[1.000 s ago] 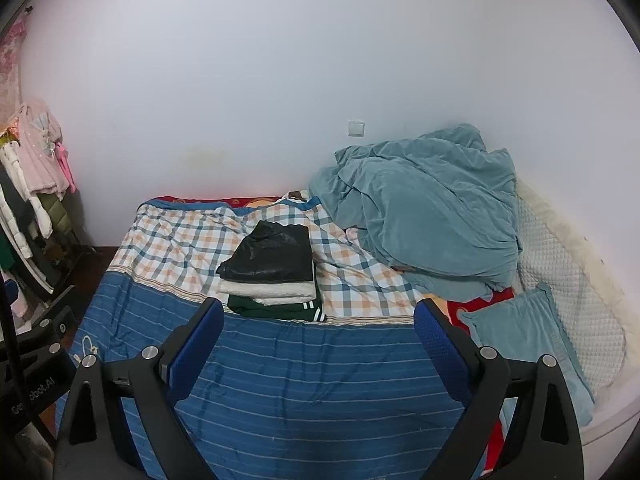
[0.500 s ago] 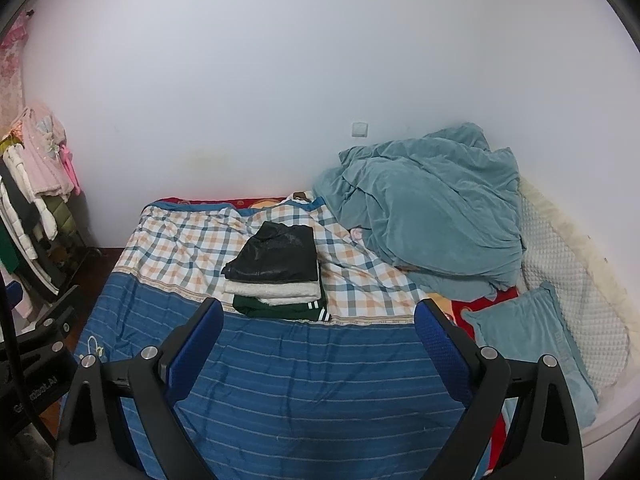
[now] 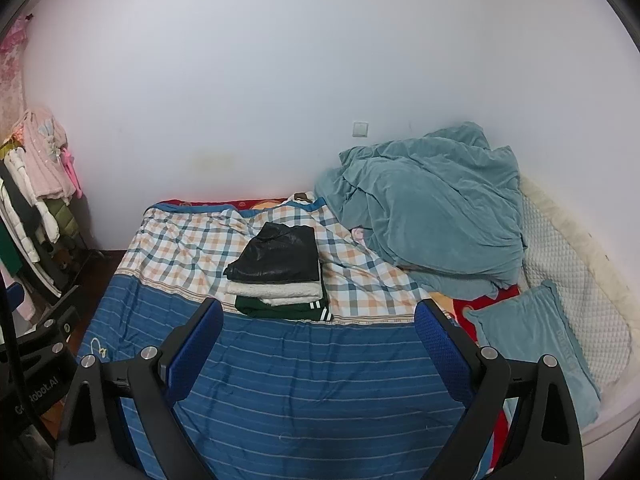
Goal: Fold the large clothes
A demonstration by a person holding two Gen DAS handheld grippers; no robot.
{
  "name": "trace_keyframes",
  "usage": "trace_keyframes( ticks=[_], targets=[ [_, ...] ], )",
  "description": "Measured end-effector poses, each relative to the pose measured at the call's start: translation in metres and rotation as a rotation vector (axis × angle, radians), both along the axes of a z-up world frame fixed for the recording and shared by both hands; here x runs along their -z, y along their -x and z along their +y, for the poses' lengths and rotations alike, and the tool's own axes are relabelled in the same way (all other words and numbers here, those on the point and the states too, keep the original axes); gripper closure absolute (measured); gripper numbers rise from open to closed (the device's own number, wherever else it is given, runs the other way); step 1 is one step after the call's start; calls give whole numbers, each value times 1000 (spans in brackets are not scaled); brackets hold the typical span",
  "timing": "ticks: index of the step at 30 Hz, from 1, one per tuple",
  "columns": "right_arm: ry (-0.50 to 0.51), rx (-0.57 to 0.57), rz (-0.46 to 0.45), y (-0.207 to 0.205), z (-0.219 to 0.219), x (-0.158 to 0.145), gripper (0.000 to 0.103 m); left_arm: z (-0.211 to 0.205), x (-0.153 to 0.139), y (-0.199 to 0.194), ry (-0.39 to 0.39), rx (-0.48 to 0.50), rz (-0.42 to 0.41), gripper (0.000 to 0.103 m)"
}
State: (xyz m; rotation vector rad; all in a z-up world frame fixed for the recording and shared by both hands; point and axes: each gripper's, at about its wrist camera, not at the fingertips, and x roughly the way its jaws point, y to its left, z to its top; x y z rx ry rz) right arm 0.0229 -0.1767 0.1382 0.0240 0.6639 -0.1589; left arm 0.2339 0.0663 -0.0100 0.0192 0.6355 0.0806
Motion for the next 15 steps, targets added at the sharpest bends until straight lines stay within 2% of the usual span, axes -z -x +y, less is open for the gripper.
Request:
trace_keyframes(
  ticks=[15],
  targets=[
    [-3, 4, 2, 9, 1, 2, 5, 1, -1, 1, 5, 3, 7, 0]
  ],
)
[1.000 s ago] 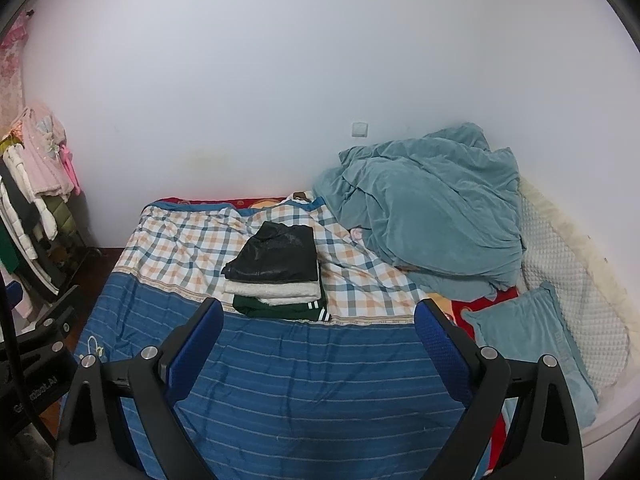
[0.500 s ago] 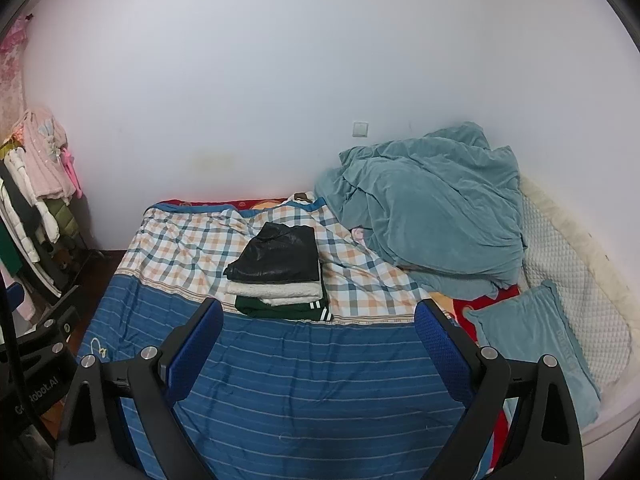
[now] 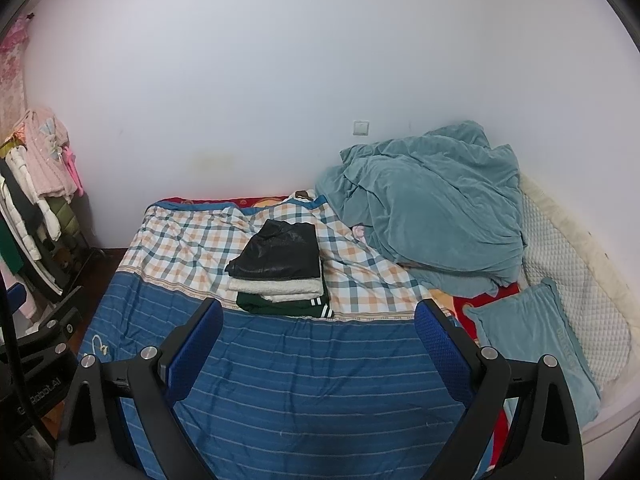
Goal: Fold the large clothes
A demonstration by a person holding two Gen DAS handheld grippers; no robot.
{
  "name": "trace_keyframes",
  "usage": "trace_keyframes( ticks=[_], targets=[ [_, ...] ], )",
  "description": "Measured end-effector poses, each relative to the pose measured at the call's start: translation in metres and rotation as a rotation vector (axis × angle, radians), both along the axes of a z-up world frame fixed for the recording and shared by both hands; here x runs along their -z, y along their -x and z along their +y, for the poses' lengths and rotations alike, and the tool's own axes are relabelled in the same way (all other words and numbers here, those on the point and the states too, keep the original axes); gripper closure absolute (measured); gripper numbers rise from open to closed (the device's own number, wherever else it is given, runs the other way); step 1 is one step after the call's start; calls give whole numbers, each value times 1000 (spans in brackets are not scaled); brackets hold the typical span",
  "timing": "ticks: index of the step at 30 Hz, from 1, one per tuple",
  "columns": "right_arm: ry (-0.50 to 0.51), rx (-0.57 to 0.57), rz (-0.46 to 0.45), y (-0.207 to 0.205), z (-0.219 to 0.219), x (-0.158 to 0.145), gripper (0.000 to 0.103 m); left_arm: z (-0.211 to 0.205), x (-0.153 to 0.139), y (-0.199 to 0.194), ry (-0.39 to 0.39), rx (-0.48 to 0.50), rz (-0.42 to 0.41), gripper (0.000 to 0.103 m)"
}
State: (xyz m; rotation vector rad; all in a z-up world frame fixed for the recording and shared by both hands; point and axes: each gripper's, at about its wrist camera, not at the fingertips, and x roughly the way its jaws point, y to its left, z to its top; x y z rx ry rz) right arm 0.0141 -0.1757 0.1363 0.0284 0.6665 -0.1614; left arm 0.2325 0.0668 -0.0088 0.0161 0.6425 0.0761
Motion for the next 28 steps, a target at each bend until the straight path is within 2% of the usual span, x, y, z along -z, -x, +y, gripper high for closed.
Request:
trace_keyframes(
  ticks=[28],
  targets=[
    [-4, -6, 2, 8, 0, 3, 5, 2, 0, 15, 10, -11, 4, 0]
  ],
)
